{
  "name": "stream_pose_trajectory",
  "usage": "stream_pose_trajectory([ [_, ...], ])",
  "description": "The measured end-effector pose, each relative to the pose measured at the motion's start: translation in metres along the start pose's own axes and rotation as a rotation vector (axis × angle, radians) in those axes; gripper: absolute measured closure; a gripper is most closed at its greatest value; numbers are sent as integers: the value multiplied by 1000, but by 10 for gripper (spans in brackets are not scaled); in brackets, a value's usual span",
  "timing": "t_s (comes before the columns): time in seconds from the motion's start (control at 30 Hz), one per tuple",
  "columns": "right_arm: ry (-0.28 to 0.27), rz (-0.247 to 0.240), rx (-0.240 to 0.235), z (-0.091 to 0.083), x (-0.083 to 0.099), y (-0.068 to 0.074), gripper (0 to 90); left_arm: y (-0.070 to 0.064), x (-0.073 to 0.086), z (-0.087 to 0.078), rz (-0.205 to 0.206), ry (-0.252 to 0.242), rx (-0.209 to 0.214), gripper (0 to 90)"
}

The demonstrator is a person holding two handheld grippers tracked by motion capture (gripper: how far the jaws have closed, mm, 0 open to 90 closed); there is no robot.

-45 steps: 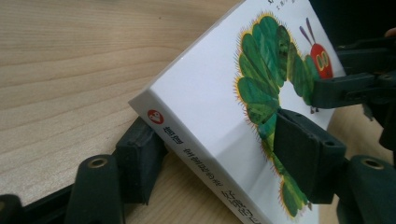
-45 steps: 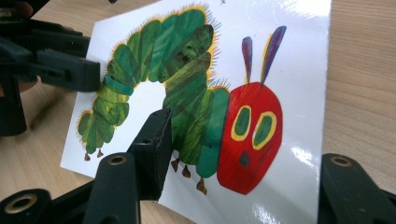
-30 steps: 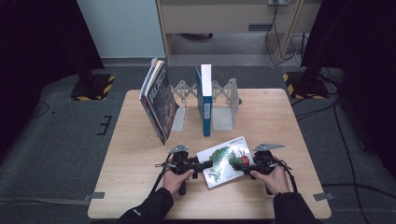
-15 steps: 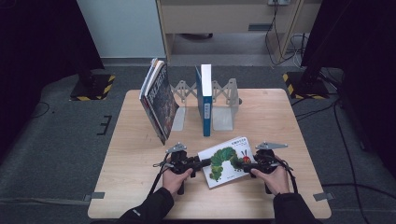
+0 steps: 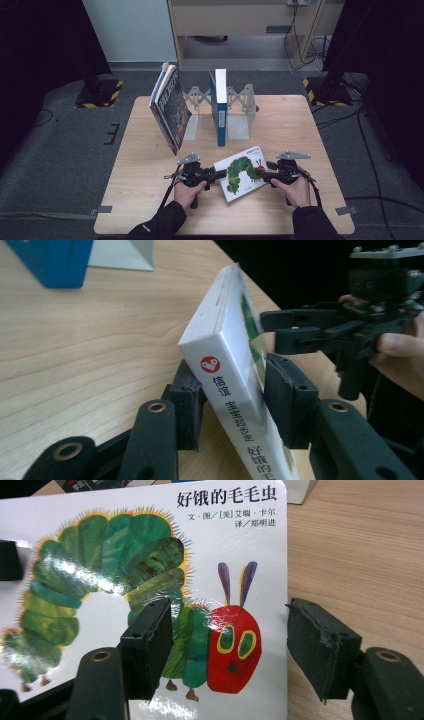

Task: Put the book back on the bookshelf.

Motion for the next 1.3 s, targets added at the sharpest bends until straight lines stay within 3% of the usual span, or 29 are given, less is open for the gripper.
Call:
stream_pose_trajectory([
  [0.23, 7, -1, -9, 0, 0, 1, 369, -7, 3, 8, 23, 48, 9, 549],
  [0.4, 1, -3, -33, -3, -1, 2, 390, -10, 6, 13, 12, 75, 23, 582],
  [0.53, -15, 11, -47, -5, -3, 2, 410, -13, 2, 9, 17, 75, 15, 644],
  [0.77, -39, 10, -54, -7, -4, 1, 386, -22, -4, 4, 22, 72, 51, 731],
  [0.83, -46, 10, -52, -9, -5, -1, 376, -25, -6, 2, 38, 64, 36, 739],
  [0.9, -53, 18, -47, -11, -5, -3, 353, -24, -8, 0, 27, 55, 34, 742],
  [1.03, -61, 23, -3, -16, -5, -11, 323, -23, -12, -5, 19, 39, 24, 744],
  [1.1, -53, 8, 46, -17, -4, -17, 297, -24, -16, -7, 28, 37, 17, 744],
  [1.2, -16, -21, 123, -19, -1, -27, 235, -27, -21, -11, 40, 31, 3, 745],
  [1.3, 62, -49, 202, -20, 6, -37, 201, -27, -26, -16, 50, 23, -14, 745],
])
Point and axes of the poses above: each handheld gripper's, and its own axes: z roughly forward along the jaws, x roughly out of its underside, y roughly to its left, the point moved 2 cm from there along z, roughly forward along the jaws, and after that the axes turned 2 degrees about -y, right-handed, at the moved point
